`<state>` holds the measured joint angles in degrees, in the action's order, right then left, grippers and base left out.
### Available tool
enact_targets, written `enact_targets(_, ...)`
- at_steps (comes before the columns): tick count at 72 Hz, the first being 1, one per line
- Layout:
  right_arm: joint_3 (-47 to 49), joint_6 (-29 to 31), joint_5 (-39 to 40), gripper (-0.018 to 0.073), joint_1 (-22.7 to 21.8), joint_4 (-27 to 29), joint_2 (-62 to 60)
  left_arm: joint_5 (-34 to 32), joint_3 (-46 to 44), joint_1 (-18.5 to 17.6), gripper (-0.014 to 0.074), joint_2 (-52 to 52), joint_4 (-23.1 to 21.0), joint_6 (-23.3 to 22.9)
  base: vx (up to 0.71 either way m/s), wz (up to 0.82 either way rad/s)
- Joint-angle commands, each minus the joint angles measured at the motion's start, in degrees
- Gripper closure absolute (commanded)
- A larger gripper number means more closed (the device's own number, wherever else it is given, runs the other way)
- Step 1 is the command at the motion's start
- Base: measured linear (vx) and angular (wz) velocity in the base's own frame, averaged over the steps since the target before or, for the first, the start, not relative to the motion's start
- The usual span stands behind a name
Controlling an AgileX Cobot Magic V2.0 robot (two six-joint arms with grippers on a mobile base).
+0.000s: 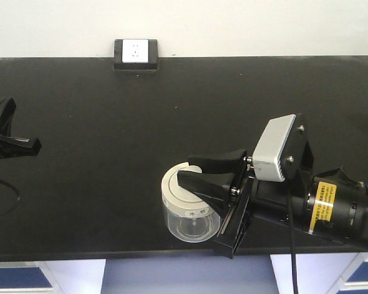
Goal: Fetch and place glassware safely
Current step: 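Carry the jar in the right gripper up to the black bench top, then hold the jar still in the right gripper above the bench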
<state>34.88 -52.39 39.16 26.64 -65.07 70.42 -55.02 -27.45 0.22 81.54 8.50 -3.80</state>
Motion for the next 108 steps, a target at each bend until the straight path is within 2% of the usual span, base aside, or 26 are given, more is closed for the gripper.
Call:
enact_targets(1,1.7,0.4,3.6,0.0563,-0.1,2.7,-1.3,-4.0,-1.1,0.0,0.0603,-1.7,-0.7,-0.4,0.14,0.05)
enact_targets(108,1.7,0.4,3.6,0.0563,-0.1,2.7,-1.3,-4.0,-1.1,0.0,0.0603,-1.7,-0.7,-0.4,0.06,0.02)
